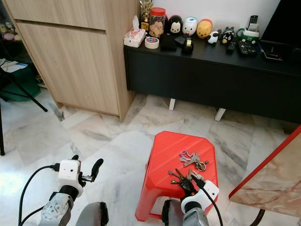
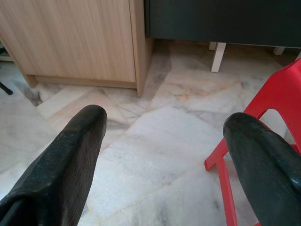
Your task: Hang keys on a hook
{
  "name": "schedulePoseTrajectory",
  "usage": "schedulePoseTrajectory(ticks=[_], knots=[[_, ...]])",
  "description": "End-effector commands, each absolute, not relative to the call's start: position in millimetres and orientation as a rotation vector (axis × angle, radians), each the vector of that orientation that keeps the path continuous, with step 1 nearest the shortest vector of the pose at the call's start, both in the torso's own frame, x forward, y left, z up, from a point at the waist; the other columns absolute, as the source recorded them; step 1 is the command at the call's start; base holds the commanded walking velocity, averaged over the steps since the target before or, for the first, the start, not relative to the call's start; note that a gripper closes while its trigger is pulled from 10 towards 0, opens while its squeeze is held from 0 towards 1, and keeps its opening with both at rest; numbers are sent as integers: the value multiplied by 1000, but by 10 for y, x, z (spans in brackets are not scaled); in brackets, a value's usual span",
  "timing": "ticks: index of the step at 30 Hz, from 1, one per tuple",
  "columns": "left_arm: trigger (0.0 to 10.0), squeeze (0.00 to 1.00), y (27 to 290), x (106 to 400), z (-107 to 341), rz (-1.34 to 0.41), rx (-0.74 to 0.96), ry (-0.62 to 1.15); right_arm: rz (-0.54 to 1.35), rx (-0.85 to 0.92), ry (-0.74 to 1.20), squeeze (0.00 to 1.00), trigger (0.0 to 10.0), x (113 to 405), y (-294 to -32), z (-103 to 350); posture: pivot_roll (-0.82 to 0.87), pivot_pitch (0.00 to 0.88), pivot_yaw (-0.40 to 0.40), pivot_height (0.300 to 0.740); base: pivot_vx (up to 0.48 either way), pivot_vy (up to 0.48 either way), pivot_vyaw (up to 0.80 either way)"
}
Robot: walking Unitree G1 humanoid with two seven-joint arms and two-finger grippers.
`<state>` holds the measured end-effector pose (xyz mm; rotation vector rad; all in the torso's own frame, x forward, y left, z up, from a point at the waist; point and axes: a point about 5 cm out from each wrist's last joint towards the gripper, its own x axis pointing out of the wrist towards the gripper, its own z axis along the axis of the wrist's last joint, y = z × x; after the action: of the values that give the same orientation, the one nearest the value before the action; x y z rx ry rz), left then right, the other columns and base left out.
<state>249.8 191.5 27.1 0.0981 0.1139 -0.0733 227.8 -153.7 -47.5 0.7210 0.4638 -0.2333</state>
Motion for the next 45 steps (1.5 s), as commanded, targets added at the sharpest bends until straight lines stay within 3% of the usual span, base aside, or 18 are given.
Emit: schedulePoseTrajectory(ticks=[1, 2, 3, 4, 5, 7, 10, 11, 45], knots=[[10000, 0, 1901, 2472, 247, -83, 109, 119, -234, 698, 479, 0, 10000, 2250, -1548, -488, 90, 66, -77, 597, 0, 0, 0], [10000, 0, 1906, 2468, 243, -82, 110, 121, -229, 697, 475, 412, 10000, 2254, -1542, -482, 90, 66, -77, 597, 0, 0, 0], [10000, 0, 1906, 2468, 243, -82, 110, 121, -229, 697, 475, 412, 10000, 2254, -1542, -482, 90, 66, -77, 597, 0, 0, 0], [10000, 0, 1908, 2464, 240, -81, 112, 122, -231, 699, 472, 643, 10000, 2258, -1537, -477, 91, 66, -77, 597, 0, 0, 0], [10000, 0, 1908, 2464, 240, -80, 111, 123, -232, 701, 471, 965, 10000, 2261, -1533, -474, 91, 66, -77, 597, 0, 0, 0], [10000, 0, 1907, 2463, 240, -81, 112, 122, -232, 701, 470, 1000, 10000, 2269, -1526, -468, 91, 66, -77, 597, 0, 0, 0], [10000, 0, 1907, 2464, 240, -81, 112, 122, -235, 698, 470, 1000, 10000, 2277, -1520, -462, 91, 66, -77, 597, 0, 0, 0], [10000, 0, 1906, 2463, 240, -81, 112, 122, -242, 692, 472, 0, 10000, 2280, -1522, -460, 92, 67, -77, 597, 0, 0, 0], [10000, 0, 1867, 2459, 235, -104, 145, 120, -256, 682, 511, 0, 10000, 2317, -1564, -481, 95, 71, -76, 597, 0, 0, 0]])
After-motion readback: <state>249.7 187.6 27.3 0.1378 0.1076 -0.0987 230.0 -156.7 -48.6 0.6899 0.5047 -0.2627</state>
